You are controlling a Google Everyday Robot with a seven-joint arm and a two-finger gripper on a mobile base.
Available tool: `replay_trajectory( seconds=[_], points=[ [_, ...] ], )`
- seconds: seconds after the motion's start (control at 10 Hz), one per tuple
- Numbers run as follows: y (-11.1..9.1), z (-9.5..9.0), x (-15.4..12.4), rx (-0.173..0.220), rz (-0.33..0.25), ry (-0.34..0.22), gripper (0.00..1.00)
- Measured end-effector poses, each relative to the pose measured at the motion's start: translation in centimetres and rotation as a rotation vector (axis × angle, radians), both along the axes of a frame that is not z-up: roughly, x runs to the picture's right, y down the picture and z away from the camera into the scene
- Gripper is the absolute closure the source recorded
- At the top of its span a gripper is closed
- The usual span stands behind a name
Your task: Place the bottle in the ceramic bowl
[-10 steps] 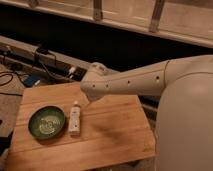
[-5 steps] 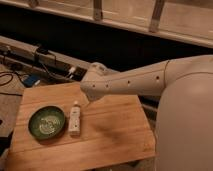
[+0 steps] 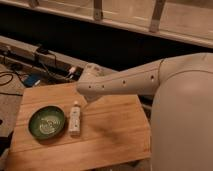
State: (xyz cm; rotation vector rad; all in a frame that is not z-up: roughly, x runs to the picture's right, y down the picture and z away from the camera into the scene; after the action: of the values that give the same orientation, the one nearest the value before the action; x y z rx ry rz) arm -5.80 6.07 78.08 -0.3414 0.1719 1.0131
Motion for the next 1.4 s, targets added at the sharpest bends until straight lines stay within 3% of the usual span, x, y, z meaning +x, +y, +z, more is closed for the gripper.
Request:
replay_trajectory(
  seconds=[0.4, 0.7, 1.0, 1.4],
  points=[
    [-0.1, -0.1, 0.0, -0.001, -0.015, 0.013, 0.20],
    [0.2, -0.5, -3.8, 0.007, -0.096, 0.080, 0.20],
    [1.2, 0.0, -5.9, -0.016, -0.130, 0.120, 0.20],
    [3.1, 1.6, -6.8, -0.061, -0.107, 0.107, 0.20]
  ],
)
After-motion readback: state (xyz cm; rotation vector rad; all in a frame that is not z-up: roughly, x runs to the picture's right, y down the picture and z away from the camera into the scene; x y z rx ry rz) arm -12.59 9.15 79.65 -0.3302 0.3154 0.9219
